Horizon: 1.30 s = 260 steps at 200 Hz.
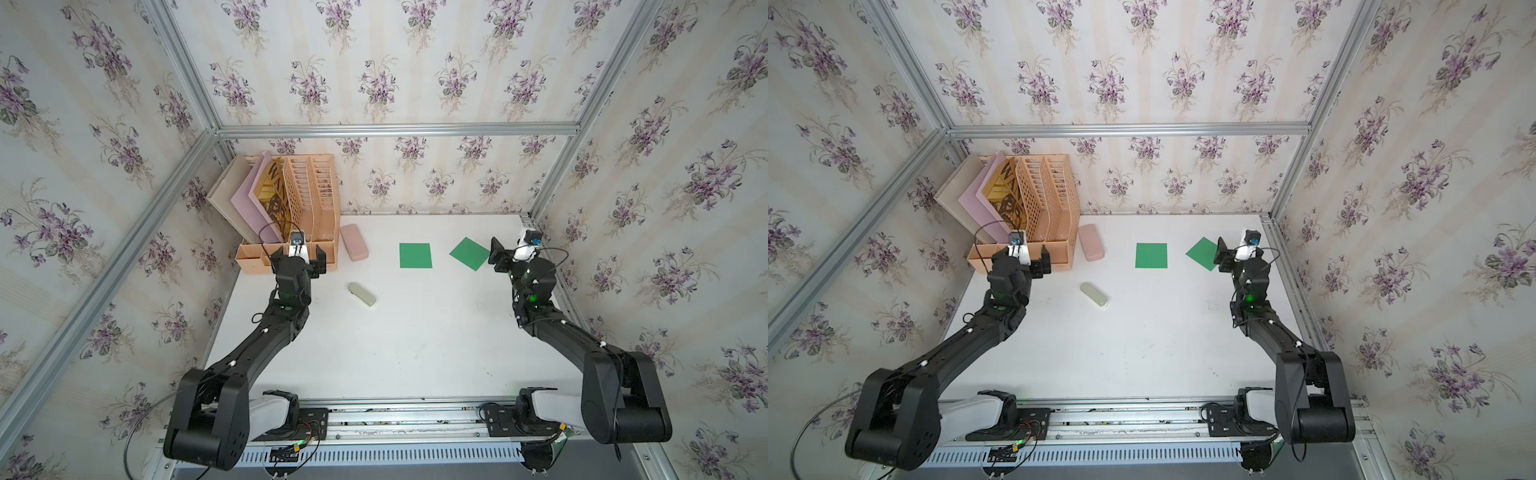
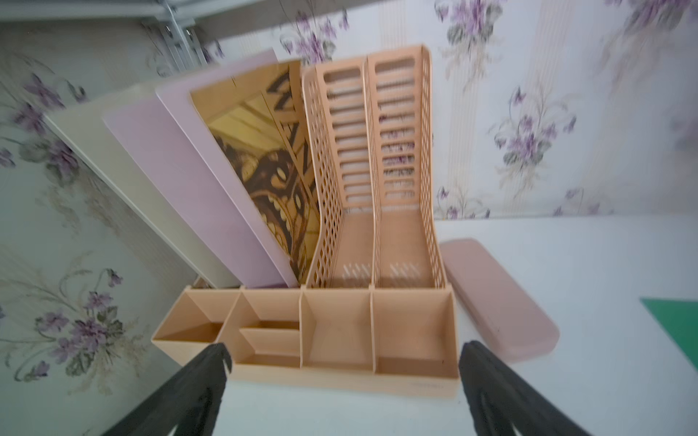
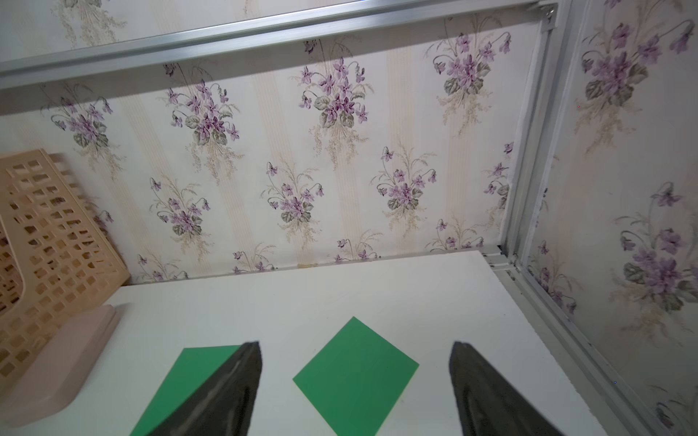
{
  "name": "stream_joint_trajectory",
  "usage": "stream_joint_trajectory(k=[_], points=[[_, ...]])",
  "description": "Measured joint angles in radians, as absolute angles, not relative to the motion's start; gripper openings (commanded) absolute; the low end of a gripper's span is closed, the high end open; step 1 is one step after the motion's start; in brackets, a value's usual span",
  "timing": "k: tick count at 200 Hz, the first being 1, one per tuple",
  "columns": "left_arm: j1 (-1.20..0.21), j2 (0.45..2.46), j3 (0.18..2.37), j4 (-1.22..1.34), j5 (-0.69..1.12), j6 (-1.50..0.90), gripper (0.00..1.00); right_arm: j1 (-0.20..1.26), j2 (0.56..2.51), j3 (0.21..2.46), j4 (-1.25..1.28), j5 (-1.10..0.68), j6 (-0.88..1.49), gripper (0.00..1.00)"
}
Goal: Fold the square paper along the opposite sides
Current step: Move the paper at the center of the board.
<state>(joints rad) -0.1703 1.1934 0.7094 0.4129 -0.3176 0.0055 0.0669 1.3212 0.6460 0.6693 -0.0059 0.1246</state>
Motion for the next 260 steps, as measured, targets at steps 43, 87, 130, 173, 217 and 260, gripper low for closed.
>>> stream_joint_trajectory(k=[43, 87, 130, 173, 217, 260], points=[[-0.404, 1.289, 1.007, 0.009, -0.31, -0.098, 0.43, 0.205, 1.561, 0.889, 0.302, -0.147, 0.276, 0.22], [-0.58, 1.568, 1.227, -0.262, -0.285, -0.183, 0.0, 0.316, 1.845, 1.197, 0.148, -0.248, 0.337, 0.0], [-0.595, 1.668, 1.327, -0.336, -0.273, -0.265, 0.0, 0.345, 2.134, 1.531, 0.009, -0.284, 0.34, 0.0], [-0.596, 1.773, 1.412, -0.386, -0.228, -0.289, 0.0, 0.346, 2.301, 1.696, -0.089, -0.284, 0.341, 0.0], [-0.596, 1.81, 1.419, -0.396, -0.177, -0.317, 0.0, 0.348, 2.348, 1.676, -0.097, -0.299, 0.368, 0.0], [-0.596, 1.77, 1.397, -0.445, -0.122, -0.376, 0.0, 0.373, 2.242, 1.469, 0.003, -0.312, 0.389, 0.0]])
